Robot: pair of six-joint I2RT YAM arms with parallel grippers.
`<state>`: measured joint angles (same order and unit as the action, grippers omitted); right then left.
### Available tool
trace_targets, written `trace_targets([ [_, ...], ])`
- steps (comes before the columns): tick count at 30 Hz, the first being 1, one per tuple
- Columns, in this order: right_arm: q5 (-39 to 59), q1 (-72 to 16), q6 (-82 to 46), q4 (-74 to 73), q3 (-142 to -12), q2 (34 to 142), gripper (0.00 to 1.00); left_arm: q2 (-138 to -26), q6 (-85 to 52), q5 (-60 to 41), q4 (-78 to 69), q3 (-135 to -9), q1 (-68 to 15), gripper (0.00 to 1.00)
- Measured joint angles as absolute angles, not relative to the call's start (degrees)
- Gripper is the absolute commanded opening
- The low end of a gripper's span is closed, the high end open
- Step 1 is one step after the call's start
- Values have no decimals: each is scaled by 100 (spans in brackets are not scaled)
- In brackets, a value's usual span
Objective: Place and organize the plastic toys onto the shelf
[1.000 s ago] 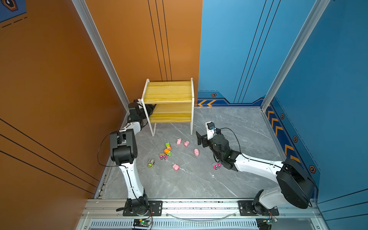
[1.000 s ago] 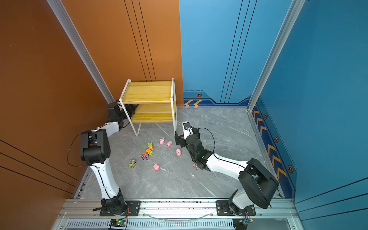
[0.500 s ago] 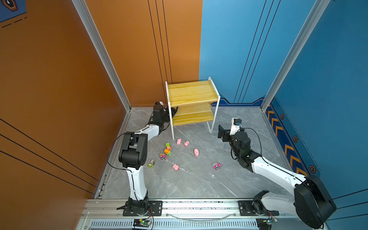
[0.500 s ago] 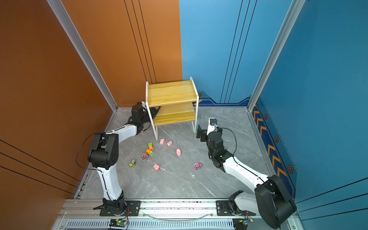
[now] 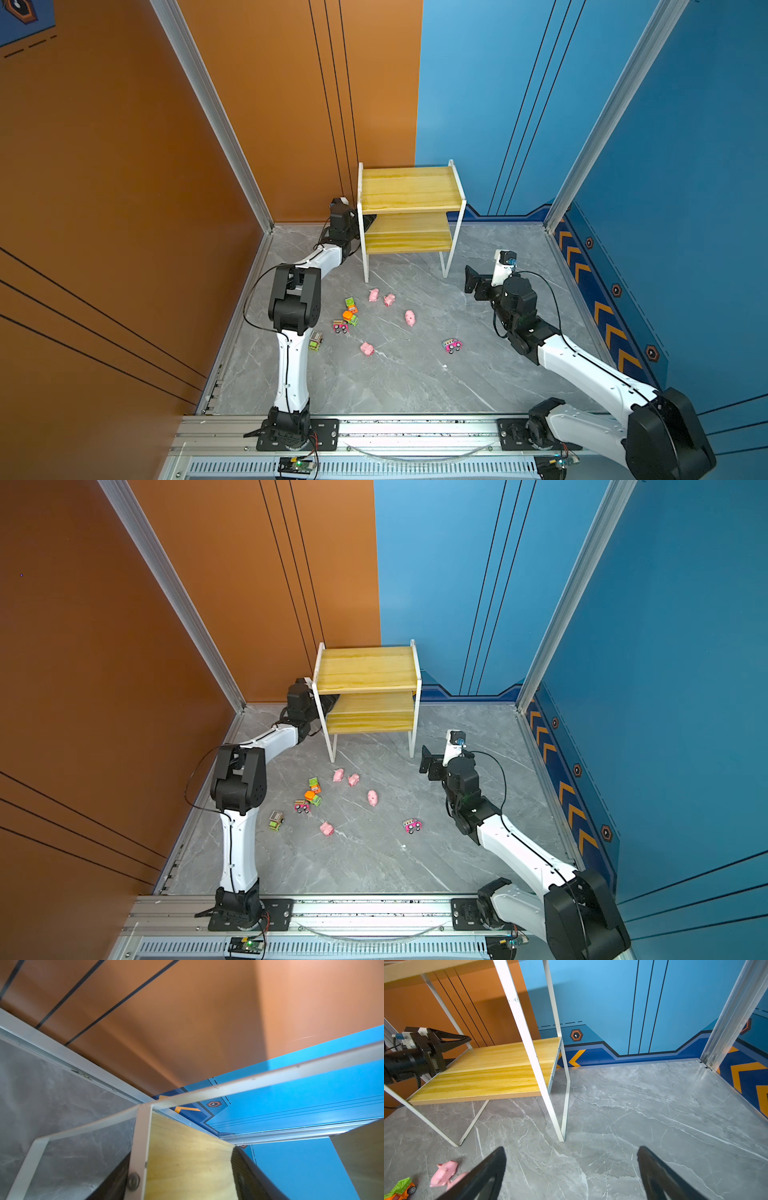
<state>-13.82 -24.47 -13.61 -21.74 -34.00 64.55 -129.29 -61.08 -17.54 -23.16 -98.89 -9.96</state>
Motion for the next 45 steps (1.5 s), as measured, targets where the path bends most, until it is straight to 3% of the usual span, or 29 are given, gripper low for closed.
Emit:
trace_targets([
  [21,-880,-1865,-1872,-2014,-3520,6661,98,-13393,-5734,-1949,-1507,-10866,-1369,72],
  [30,-613,-1876,-1938,-1678,-3610,6661,99,-12285,-4386,-1929,80,-10370,-891,83],
  [32,-598,-2001,-1935,-1577,-3607,6661,99,-11769,-4082,-1817,336,-10047,-631,93],
  [35,-609,-2331,-1874,-1457,-3592,6661,100,-11067,-3693,-1614,676,-9590,-294,97],
  [45,-622,-4230,-1229,-1188,-3658,7522,98,-9408,-2777,-672,2189,-8036,-161,98],
])
